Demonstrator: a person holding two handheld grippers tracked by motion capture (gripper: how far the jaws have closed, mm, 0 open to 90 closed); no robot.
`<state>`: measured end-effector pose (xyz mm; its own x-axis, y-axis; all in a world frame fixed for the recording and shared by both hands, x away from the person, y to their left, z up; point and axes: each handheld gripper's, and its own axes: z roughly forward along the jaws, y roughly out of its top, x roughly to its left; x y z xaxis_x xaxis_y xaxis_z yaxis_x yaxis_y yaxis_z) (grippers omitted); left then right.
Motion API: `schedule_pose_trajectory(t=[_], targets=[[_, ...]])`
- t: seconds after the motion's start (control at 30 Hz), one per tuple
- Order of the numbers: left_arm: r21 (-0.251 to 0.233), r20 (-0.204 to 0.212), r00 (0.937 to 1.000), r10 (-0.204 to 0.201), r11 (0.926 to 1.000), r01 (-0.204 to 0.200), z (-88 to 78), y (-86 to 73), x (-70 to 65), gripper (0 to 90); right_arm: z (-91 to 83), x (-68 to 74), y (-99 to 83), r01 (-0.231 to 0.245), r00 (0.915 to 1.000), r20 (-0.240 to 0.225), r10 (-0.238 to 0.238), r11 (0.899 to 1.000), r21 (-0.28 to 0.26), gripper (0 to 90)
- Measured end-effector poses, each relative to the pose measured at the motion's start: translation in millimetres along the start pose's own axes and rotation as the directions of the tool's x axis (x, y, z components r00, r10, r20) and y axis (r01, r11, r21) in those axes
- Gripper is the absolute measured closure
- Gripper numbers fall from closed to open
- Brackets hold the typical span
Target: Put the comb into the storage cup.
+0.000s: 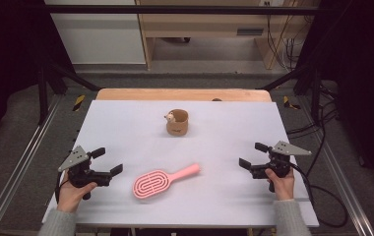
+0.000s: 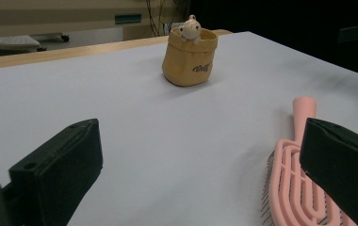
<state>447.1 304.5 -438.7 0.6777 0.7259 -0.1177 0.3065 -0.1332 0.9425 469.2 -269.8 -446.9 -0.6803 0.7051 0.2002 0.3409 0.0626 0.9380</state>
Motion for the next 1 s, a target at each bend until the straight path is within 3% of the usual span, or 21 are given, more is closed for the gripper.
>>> schedule_pose_trajectory(t=[0.37,1.0], targets=[[0.001,-0.011,0.9999,-0.005,1.0000,0.005,-0.3,3.3,-2.6,0.0,-1.0,-0.7,0.4,-0.003,1.0000,0.001,0.003,1.000,-0.001,0.6],[0.030,-0.003,0.9999,0.010,0.9995,-0.010,9.2,13.8,-22.1,0.0,-1.0,-0.6,0.4,0.000,1.0000,0.002,0.000,1.000,0.004,0.6]])
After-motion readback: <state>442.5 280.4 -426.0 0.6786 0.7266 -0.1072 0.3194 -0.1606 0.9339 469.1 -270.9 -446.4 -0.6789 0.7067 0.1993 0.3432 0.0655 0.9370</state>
